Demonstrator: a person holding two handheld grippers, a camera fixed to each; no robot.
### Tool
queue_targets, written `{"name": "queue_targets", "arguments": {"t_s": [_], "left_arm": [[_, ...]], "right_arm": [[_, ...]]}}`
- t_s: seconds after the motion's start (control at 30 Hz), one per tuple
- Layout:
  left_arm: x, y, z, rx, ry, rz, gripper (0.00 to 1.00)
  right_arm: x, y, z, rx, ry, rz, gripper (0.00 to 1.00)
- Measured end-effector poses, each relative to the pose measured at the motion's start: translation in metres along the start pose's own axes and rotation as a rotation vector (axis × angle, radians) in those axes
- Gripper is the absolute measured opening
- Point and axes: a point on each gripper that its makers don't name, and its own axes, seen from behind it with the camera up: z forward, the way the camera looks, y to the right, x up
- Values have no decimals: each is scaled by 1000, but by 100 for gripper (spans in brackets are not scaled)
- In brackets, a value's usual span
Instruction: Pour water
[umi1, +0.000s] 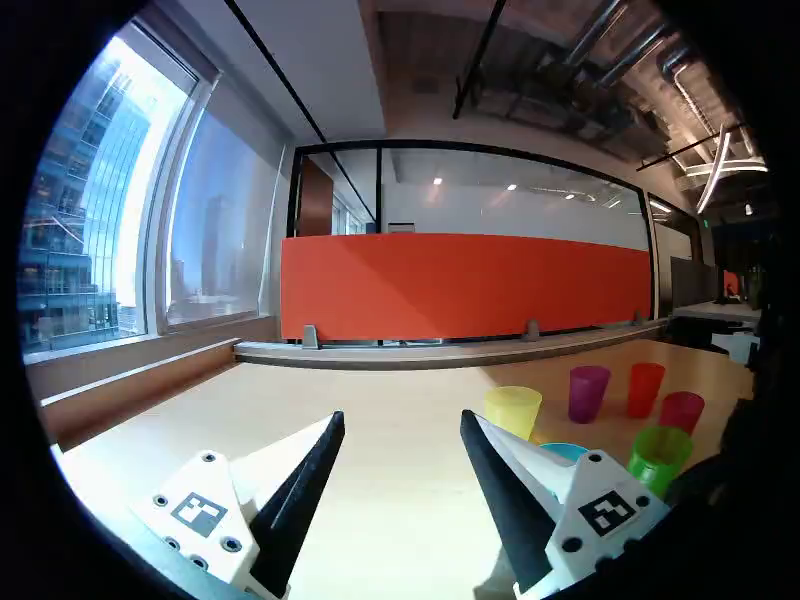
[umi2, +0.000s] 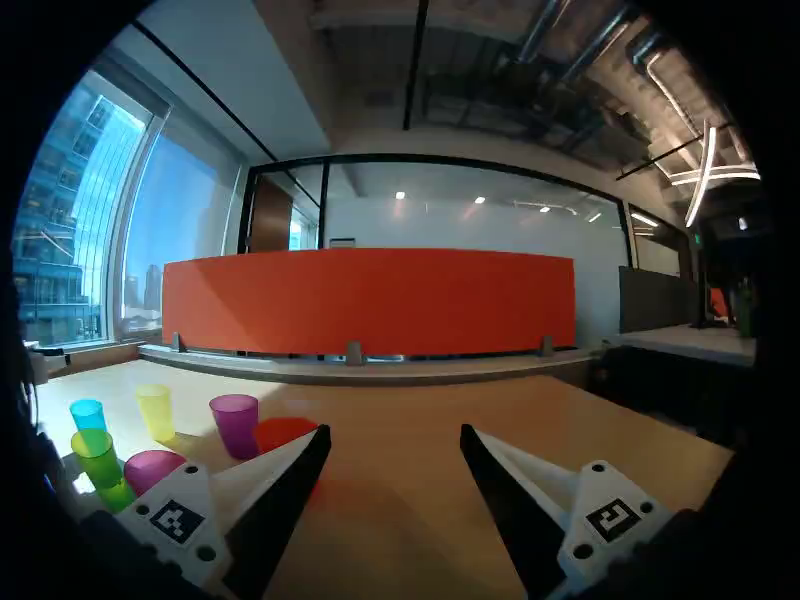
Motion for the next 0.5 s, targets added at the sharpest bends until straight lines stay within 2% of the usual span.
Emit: {"name": "queue_targets", "arguments": {"t_s": [0.5], "left_arm": [[0, 0, 0, 0, 0, 0, 85]], "right_arm": [[-1, 0, 2, -1, -3, -1, 100]]}}
